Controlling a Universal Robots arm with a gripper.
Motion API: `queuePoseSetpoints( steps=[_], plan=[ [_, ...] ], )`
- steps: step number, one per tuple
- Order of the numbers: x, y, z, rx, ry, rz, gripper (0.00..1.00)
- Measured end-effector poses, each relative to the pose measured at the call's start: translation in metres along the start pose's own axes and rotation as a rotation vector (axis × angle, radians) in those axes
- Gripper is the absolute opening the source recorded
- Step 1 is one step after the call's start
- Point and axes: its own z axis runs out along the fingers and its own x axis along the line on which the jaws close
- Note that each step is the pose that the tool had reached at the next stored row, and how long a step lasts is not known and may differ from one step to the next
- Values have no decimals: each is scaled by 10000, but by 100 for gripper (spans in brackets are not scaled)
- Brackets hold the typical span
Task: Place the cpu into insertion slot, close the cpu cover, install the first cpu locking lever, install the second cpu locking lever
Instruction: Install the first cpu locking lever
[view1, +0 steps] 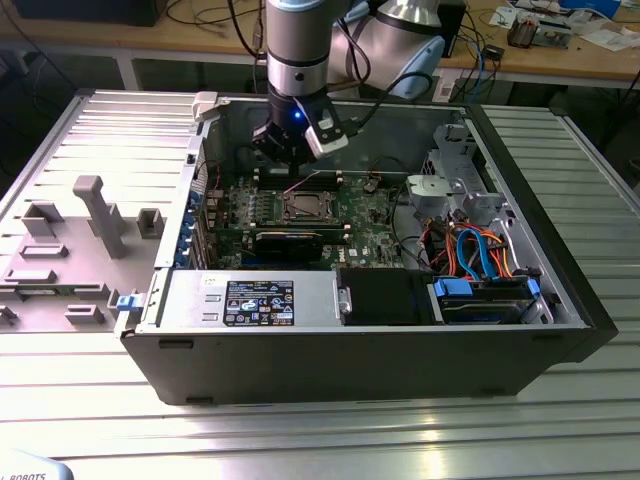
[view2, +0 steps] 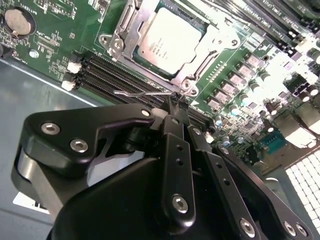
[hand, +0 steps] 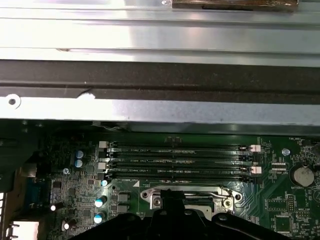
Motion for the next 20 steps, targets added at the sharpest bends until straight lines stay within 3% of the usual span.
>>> queuePoseSetpoints(
  steps=[20],
  plan=[
    [-42, 4, 39, 6, -2, 7, 11]
  ],
)
